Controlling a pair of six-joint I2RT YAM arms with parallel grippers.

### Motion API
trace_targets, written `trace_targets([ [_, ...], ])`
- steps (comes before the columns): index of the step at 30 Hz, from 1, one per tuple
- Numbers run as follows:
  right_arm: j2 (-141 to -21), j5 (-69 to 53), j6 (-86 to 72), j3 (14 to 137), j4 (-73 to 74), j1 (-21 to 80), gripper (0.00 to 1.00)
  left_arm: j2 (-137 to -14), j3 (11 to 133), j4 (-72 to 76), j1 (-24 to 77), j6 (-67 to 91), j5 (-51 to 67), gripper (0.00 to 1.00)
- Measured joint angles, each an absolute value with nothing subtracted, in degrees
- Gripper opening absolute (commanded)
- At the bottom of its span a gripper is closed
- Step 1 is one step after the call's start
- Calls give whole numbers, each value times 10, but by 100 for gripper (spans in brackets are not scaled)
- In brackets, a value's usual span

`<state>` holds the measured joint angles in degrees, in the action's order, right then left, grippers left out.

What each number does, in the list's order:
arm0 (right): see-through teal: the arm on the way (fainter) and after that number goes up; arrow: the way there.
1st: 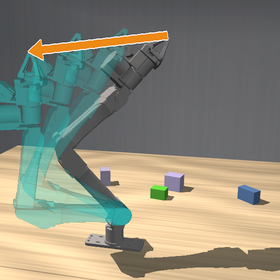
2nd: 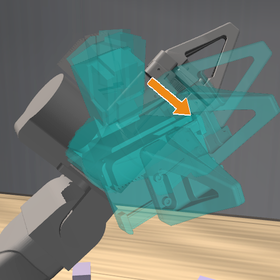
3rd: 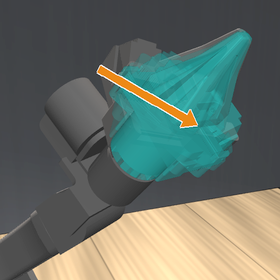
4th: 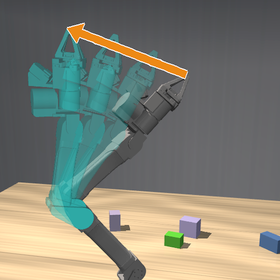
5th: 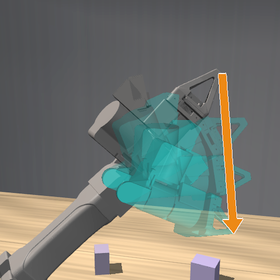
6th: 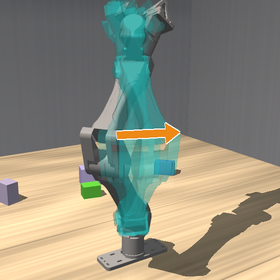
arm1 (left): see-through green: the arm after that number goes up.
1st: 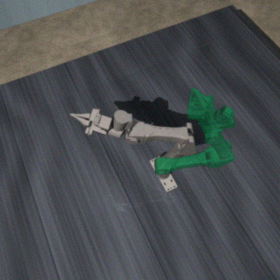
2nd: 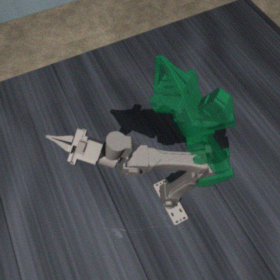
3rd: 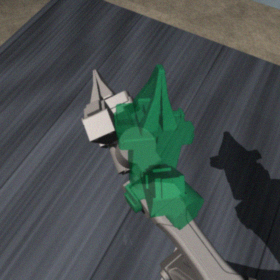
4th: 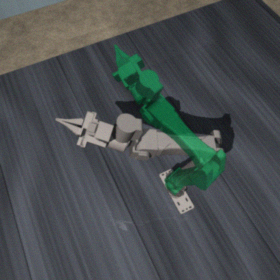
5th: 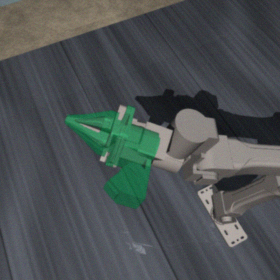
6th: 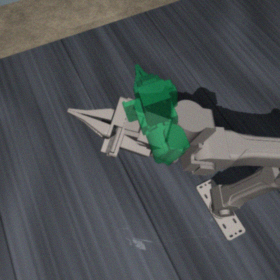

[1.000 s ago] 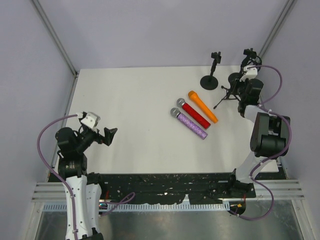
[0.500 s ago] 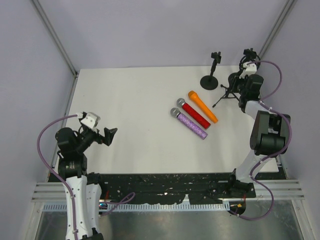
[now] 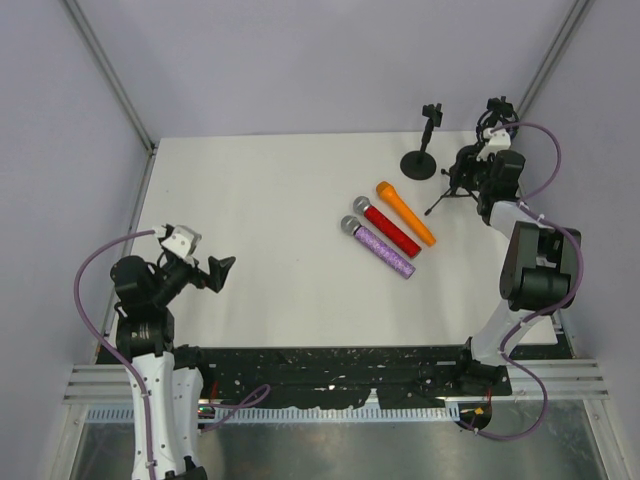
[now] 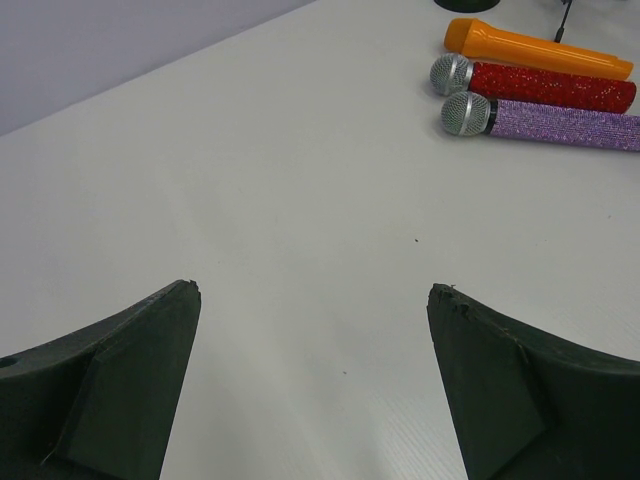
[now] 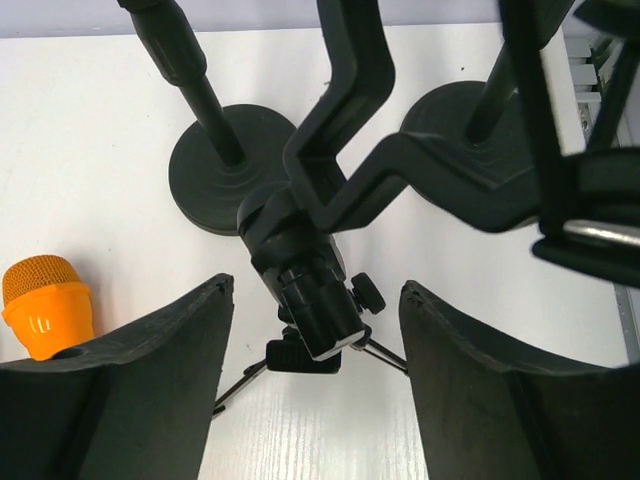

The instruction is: Remove the microphone from the stand

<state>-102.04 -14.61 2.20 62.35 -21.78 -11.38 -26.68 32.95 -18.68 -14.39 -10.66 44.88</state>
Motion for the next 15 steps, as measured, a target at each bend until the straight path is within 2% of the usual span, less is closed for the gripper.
trace_targets([
  [1, -1020, -146, 23, 623, -215, -114, 78, -266, 329, -187, -144, -107, 449, 100],
  [2, -1018, -146, 24, 623, -211, -114, 86, -265, 329, -187, -144, -107, 450, 100],
  [3, -1016, -145, 25, 623, -207, -114, 90, -264, 329, -187, -144, -106, 451, 100],
  [4, -1014, -145, 25, 623, -204, -114, 99, -263, 329, -187, -144, -107, 451, 100],
  [5, -1009, -144, 27, 623, -199, -114, 95, -262, 329, -187, -144, -107, 451, 100],
  [15, -913, -136, 55, 606, -146, -114, 95, -260, 329, -187, -144, -106, 451, 100],
])
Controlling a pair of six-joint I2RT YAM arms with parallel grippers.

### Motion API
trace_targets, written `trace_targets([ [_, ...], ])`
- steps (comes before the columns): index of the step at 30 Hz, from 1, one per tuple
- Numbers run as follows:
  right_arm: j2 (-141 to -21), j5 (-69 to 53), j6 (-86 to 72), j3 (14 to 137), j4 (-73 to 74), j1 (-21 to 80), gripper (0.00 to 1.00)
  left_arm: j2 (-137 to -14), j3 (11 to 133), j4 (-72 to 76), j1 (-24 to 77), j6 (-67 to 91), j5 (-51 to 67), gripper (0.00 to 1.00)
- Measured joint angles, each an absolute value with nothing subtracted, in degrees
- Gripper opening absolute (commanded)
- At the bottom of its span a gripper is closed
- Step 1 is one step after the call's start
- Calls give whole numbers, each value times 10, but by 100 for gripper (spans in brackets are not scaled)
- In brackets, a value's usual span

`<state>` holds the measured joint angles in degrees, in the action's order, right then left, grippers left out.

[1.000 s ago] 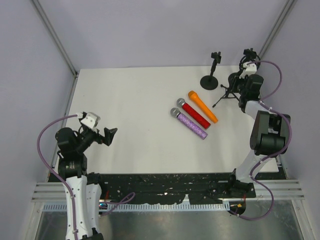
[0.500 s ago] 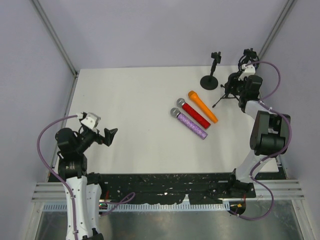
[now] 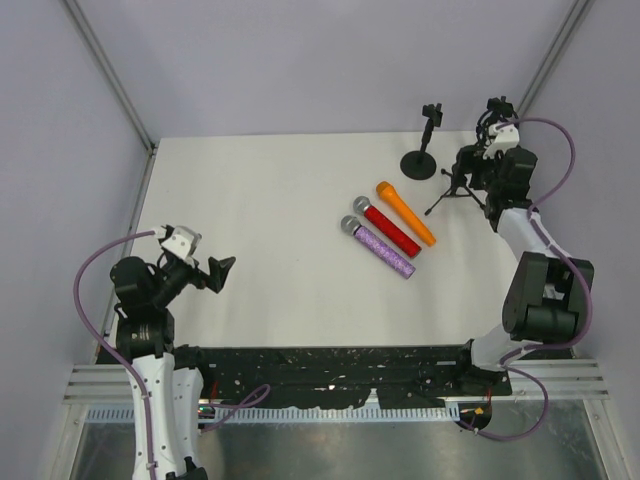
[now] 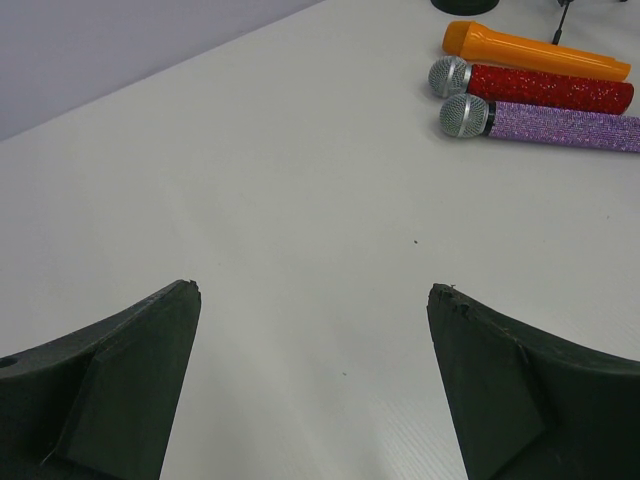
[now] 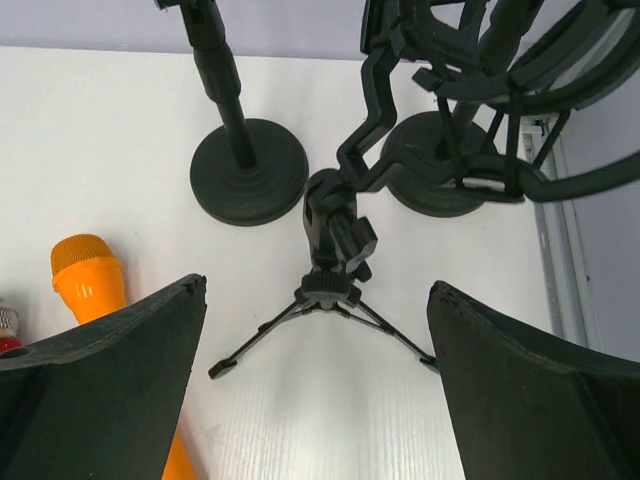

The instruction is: Remove the microphone from the stand

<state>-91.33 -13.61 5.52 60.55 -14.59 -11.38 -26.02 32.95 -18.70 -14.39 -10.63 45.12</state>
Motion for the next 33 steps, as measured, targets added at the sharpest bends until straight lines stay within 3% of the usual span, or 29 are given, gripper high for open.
trace_targets([
  [14, -690, -117, 149, 490, -32, -119, 95, -275, 354, -215, -144, -88, 436, 100],
  [33, -410, -194, 172, 441, 145, -123, 95, -282, 431, -298, -144, -109, 402, 100],
])
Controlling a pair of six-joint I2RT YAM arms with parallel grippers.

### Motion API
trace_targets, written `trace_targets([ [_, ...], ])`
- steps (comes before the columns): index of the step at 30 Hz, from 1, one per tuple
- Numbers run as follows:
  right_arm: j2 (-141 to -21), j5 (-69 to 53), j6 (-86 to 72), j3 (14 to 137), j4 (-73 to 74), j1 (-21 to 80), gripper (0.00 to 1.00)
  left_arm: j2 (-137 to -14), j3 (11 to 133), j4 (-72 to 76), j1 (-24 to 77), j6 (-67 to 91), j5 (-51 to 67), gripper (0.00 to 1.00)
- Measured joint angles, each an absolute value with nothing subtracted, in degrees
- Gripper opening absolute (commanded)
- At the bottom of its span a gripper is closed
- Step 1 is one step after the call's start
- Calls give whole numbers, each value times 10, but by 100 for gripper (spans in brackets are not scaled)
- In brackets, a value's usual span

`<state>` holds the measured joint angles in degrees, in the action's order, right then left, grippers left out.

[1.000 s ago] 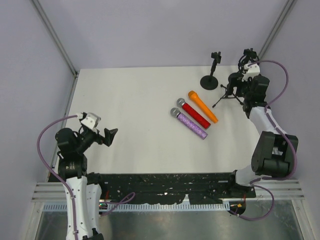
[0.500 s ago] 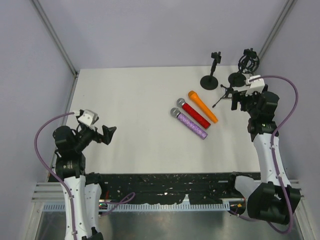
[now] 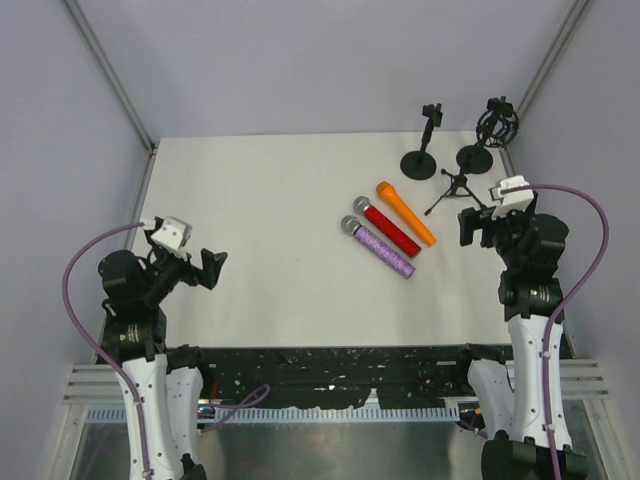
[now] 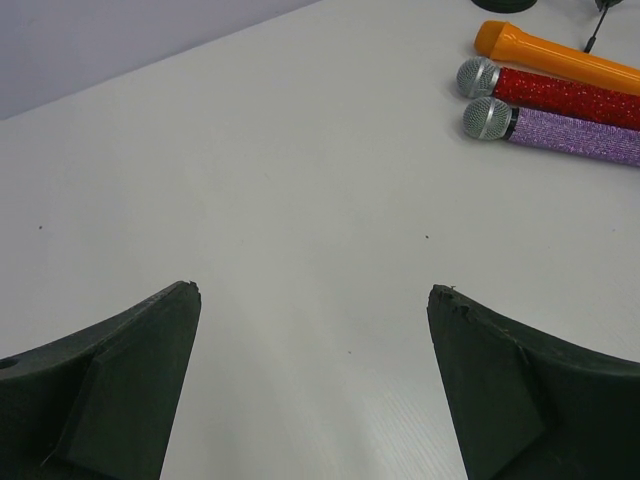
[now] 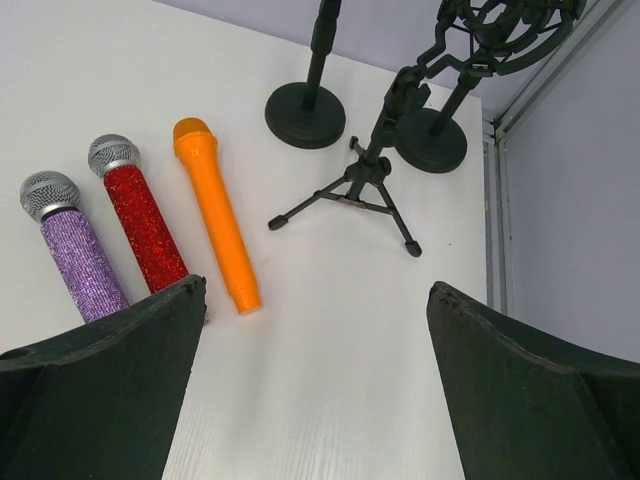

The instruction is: Remove the microphone from the stand

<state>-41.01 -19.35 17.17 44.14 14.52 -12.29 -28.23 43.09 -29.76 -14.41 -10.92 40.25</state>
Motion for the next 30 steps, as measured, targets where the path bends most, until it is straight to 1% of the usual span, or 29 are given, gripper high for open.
trace_targets([
  [8, -335, -180, 143, 451, 195, -124, 95, -282, 486, -341, -144, -111, 364, 100],
  [15, -317, -171, 124, 491, 243, -124, 95, -277, 505, -370, -144, -143, 352, 100],
  [18, -311, -155, 128, 510, 271, -124, 95, -277, 506, -378, -144, -143, 309, 100],
  [23, -301, -113, 133, 546, 307, -124, 95, -282, 529, -388, -144, -139, 204, 100],
  [30, -288, -49, 132, 568, 332, -125, 95, -283, 596, -424, -144, -123, 130, 100],
])
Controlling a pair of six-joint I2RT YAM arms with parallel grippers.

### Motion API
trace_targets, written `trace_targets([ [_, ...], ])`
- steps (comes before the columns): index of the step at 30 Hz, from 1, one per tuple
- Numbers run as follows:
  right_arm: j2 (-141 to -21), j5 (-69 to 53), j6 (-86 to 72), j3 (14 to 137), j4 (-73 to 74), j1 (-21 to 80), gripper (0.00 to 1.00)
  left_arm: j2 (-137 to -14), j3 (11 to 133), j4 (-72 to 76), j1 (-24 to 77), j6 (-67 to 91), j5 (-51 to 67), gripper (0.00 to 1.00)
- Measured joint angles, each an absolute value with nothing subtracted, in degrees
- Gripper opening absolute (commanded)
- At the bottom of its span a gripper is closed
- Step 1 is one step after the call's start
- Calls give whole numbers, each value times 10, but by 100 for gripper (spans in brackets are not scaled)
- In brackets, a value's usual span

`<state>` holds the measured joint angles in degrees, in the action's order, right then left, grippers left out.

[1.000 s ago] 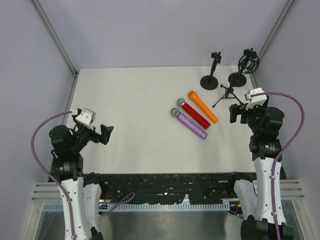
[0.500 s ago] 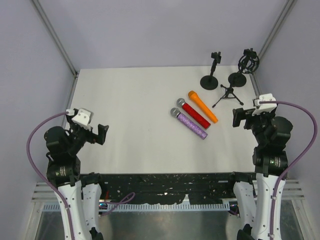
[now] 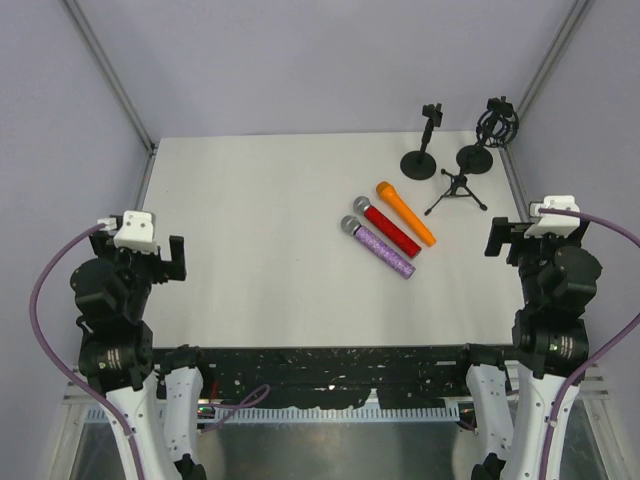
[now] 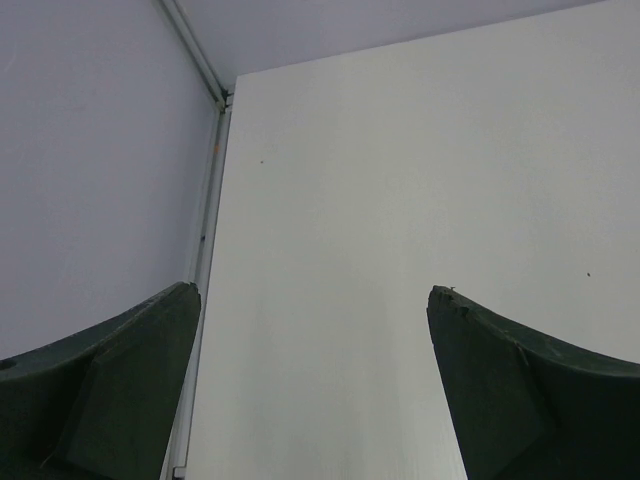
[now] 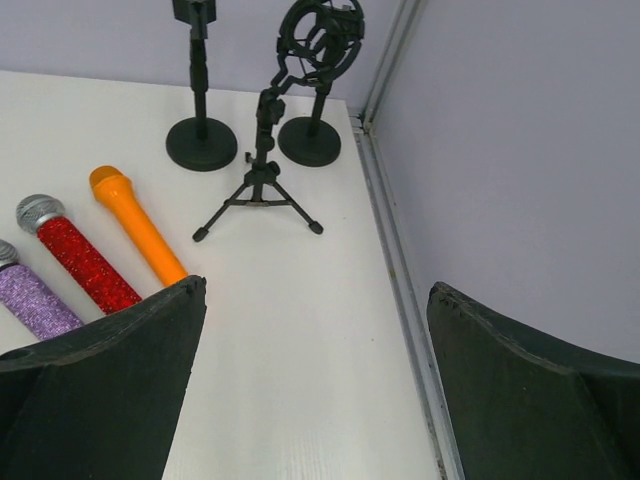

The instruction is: Remove the microphone from the stand

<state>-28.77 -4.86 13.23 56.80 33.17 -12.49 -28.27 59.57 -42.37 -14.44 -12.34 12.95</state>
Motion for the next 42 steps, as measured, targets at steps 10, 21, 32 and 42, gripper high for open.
trace_targets([
  [10, -285, 12, 126, 666, 383, -125, 95, -283, 698, -517, -144, -119, 111, 100],
  [21, -286, -53, 105, 789, 449, -125, 95, -286, 767, -571, -144, -118, 156, 100],
  [32, -299, -105, 101, 851, 515, -125, 95, -302, 797, -601, -144, -121, 222, 100],
  [42, -310, -117, 95, 893, 530, -125, 95, -312, 804, -616, -144, -125, 236, 100],
])
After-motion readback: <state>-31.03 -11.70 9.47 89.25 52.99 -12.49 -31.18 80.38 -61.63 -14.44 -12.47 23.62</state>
